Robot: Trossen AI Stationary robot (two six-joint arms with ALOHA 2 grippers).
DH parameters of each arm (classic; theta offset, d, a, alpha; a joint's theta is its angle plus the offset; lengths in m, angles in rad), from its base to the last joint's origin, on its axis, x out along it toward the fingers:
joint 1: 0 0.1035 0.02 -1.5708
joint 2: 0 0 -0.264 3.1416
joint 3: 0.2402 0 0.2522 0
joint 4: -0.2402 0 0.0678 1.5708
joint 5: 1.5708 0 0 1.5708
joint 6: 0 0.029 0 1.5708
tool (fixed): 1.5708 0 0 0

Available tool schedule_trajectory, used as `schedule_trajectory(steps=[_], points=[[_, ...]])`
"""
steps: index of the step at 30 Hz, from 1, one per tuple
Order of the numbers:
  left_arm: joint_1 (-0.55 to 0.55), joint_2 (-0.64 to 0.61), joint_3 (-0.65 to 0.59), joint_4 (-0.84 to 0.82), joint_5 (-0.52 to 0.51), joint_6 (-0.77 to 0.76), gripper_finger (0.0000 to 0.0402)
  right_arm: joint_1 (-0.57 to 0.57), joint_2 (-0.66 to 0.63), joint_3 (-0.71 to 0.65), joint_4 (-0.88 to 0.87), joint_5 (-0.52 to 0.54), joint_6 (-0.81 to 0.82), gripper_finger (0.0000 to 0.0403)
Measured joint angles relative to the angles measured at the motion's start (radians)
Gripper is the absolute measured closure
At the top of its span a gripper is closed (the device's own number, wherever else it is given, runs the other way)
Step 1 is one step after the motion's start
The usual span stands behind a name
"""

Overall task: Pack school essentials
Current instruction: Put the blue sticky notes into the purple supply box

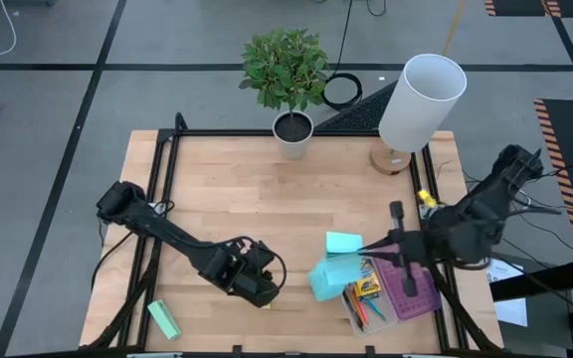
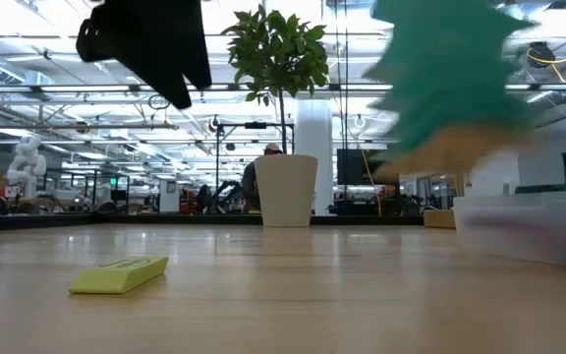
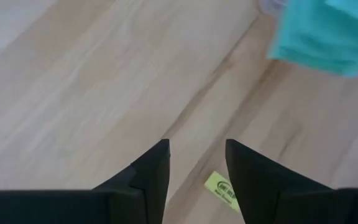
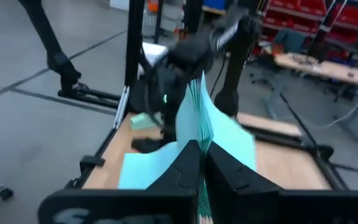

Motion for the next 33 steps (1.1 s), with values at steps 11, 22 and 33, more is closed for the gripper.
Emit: schedule_trajectory(steps=[11,22,33], points=[[0.0,0.0,-0.064,0.106,0.011,-0.07,0.0243,0.087,0.008,0.189,-0.051,0.007,-0.104,0.0401],[0.001,0.0,-0.064,0.105,0.045,-0.003,0.0243,0.26,0.034,0.227,-0.158,0.088,0.036,0.0401],[0.0,0.0,-0.054,0.115,0.095,-0.108,0.0243,0.395,0.034,0.227,-0.243,0.109,0.125,0.0401]])
